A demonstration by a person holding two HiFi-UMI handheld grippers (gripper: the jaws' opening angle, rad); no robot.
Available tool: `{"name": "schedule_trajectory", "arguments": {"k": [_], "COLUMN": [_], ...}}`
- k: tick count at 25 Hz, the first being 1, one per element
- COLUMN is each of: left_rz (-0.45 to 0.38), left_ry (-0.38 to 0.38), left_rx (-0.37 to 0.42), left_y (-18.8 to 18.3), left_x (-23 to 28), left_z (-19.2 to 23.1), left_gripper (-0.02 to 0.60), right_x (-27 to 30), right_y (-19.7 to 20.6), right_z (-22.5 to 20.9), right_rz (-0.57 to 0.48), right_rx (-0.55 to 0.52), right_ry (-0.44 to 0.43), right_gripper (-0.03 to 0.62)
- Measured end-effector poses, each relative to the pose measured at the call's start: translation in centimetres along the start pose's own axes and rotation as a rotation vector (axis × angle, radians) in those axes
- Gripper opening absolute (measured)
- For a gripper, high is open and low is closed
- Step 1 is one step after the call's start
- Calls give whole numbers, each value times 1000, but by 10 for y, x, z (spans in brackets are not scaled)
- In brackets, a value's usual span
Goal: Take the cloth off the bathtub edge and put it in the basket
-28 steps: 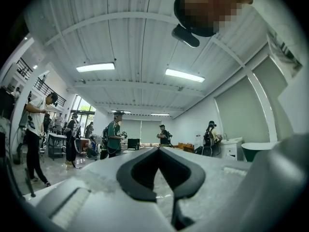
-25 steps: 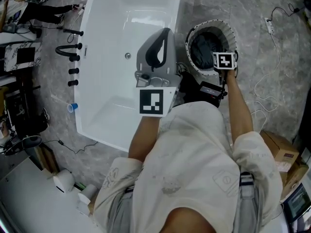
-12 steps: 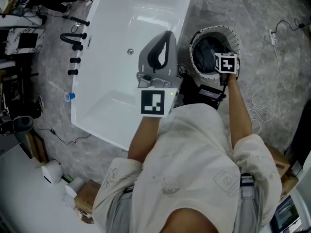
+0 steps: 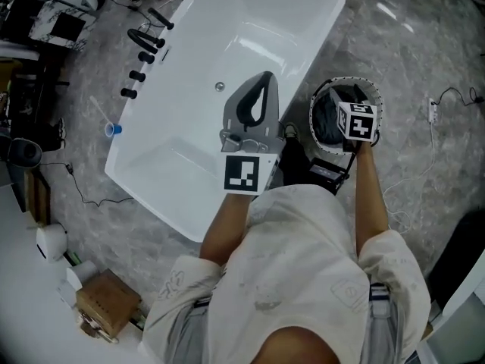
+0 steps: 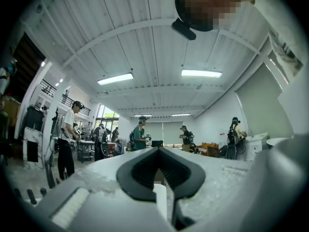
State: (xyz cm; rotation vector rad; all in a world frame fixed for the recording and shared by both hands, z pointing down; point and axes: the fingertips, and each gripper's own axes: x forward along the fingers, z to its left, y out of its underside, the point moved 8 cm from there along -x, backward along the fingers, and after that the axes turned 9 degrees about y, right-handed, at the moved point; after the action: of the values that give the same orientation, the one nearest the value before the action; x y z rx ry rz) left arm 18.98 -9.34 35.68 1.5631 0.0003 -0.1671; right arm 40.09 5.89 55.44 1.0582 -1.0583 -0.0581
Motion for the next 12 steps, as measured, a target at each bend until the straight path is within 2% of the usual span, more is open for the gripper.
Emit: {"name": "schedule_trajectory", "arguments": {"k": [12], "left_rz": [-31], "left_ry": [-250], "left_rx": [1], "left_y": [-18], "left_x": [-77], "left_z": [38], "left_gripper": [0], "right_x": [-61], "right_y": [-96], "right_z": [90], "right_rz": [-286], "right_rx": [-130], "right_ry": [-206], "right_gripper": [301]}}
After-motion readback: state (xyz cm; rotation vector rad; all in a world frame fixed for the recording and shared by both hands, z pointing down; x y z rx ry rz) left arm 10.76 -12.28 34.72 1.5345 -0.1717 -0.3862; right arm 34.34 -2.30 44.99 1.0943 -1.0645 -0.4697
